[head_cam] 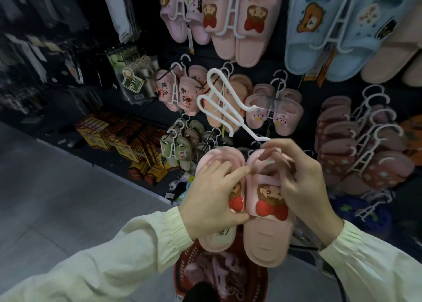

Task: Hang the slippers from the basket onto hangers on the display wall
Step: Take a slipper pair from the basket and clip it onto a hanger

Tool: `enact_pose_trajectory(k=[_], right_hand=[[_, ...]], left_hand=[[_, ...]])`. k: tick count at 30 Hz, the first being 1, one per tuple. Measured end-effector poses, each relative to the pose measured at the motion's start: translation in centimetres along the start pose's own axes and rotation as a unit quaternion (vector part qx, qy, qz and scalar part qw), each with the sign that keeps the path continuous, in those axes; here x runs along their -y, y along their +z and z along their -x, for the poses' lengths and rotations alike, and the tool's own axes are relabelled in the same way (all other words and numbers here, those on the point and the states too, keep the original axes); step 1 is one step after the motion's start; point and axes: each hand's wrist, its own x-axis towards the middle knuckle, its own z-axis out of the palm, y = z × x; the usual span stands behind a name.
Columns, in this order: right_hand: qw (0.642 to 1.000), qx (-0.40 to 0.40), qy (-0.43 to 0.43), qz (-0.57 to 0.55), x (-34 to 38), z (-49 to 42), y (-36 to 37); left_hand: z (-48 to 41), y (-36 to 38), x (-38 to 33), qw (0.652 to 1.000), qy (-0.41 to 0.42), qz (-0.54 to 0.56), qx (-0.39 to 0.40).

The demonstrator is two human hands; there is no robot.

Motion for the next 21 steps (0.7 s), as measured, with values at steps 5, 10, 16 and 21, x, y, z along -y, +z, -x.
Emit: enact_pose_trajectory(k=[5,10,16,21], right_hand=[[0.996,-0.077,0.003,-0.055,1.7,-1.4,-0.4],[0.989,-0.138,-0.006,-0.052,3.6,-2.9,-1.5],[0.984,-0.165,-0.016,-0.063,5.6,-3.6,-3.6],[0.986,-0.130,-0.019,-0.105,6.8,-3.8,-5.0]], left_hand=[[-0.5,-0.6,0.4,1.000,-0.022,0.002,-0.011],[-0.7,-1.3,1.1,0.999,-0.043,0.006,0.022],[-1.6,-2.8,2.0,0.999,-0.037,-0.003,-0.003],[-2.1,-4.2,2.5,0.994,0.023,0.070,-0.084]])
